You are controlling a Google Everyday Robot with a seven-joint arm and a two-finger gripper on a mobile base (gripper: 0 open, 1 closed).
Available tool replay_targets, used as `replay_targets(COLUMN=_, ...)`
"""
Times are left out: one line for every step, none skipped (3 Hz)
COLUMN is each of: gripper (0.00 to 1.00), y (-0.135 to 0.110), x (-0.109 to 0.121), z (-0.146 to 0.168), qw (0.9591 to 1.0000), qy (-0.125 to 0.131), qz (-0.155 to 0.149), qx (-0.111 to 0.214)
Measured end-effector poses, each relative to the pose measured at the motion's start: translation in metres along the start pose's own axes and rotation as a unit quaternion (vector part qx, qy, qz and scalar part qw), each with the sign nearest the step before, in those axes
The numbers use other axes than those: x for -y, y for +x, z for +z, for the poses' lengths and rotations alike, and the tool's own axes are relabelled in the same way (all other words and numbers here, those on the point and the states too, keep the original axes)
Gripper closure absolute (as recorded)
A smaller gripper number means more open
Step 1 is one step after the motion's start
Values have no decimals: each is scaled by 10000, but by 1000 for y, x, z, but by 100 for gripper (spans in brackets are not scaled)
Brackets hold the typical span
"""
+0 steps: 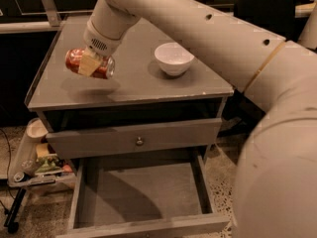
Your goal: Pick coke can from middle drawer and place on counter
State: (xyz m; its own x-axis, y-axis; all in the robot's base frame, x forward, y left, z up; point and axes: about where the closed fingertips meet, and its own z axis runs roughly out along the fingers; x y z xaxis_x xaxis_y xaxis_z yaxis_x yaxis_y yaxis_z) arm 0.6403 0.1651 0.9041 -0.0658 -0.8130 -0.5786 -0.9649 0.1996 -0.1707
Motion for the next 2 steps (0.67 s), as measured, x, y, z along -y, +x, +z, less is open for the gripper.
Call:
replay_targets(gripper=100, y=-3, x=16, z=25, qw=9998, qy=-174, qz=15, qx=8)
replay_targets(gripper=100, y=2, x=26, z=56, qw=9991, qy=-415, qz=79, qx=55)
